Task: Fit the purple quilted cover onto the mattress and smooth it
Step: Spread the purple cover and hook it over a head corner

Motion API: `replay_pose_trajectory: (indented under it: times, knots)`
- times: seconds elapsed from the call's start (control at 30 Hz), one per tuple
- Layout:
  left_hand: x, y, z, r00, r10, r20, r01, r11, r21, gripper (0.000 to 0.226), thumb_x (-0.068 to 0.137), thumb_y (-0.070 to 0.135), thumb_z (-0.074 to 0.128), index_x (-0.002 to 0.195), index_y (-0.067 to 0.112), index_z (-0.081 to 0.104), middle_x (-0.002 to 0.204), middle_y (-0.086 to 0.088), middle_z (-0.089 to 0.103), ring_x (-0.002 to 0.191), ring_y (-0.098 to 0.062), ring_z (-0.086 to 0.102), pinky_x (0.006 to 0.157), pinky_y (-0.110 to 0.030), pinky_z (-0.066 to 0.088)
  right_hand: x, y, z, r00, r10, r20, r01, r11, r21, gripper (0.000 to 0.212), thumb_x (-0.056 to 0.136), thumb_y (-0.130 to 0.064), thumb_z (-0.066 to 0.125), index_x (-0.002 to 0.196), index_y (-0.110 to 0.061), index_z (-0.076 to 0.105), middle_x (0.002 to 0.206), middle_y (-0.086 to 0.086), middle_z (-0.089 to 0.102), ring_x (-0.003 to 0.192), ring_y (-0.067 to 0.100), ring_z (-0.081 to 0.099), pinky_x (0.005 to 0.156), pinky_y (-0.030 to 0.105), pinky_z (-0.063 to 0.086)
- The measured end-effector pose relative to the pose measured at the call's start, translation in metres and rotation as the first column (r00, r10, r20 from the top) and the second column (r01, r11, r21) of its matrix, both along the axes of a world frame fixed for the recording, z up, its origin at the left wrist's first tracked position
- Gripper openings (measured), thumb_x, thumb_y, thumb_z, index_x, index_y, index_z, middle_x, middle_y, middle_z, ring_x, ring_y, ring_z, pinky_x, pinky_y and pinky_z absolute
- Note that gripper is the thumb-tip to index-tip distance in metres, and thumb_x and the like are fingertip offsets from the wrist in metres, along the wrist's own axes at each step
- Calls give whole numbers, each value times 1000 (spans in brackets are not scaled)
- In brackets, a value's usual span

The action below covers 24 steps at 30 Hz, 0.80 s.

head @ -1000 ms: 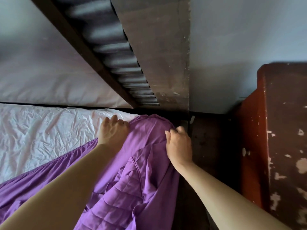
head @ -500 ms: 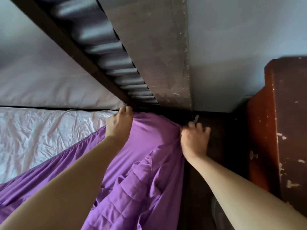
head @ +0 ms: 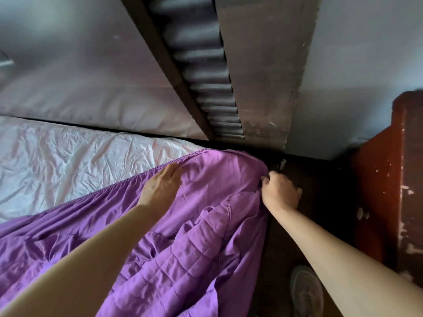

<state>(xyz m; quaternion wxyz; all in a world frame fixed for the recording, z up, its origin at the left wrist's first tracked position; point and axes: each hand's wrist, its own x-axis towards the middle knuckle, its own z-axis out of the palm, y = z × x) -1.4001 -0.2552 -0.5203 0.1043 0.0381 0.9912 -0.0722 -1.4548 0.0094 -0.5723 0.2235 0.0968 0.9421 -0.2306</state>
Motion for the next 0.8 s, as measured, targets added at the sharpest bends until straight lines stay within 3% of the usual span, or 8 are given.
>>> replay_pose_trajectory:
  times: [0.13, 0.37, 0.67, 0.8]
  knots:
    - [17, -20, 8, 996, 51, 67, -41, 989, -140, 26, 83, 8, 60, 108, 9, 64, 119, -10, 60, 105, -29, 60, 82, -41, 55, 11, -6, 16, 989, -9, -148, 10, 1000, -1, 35, 96, -37, 41, 114, -14, 58, 116, 11, 58, 109, 31, 52, 91, 45, 34]
    - [12, -6, 14, 978, 198, 60, -174, 945, -277, 34, 86, 7, 59, 119, 13, 51, 121, -2, 56, 109, -20, 53, 92, -31, 46, 35, -23, 32, 881, 277, -384, -230, 959, 165, 47, 82, -48, 60, 114, -13, 62, 107, 13, 62, 94, 35, 57, 83, 49, 39]
    - [35, -28, 13, 963, 270, -26, -270, 946, -179, 39, 92, 17, 51, 129, 16, 37, 117, -1, 58, 102, -20, 56, 87, -31, 43, 26, -30, 34, 776, 445, -446, -368, 895, 252, 41, 74, -37, 75, 109, -18, 67, 102, 10, 63, 96, 34, 55, 88, 53, 35]
    - [36, -35, 11, 913, 409, -2, -402, 897, -181, 23, 92, 15, 50, 115, 17, 48, 106, 0, 63, 99, -20, 56, 84, -32, 42, 19, -38, 32, 736, 467, -490, -364, 884, 295, 25, 69, -21, 80, 91, -16, 69, 88, 9, 62, 87, 34, 55, 85, 50, 34]
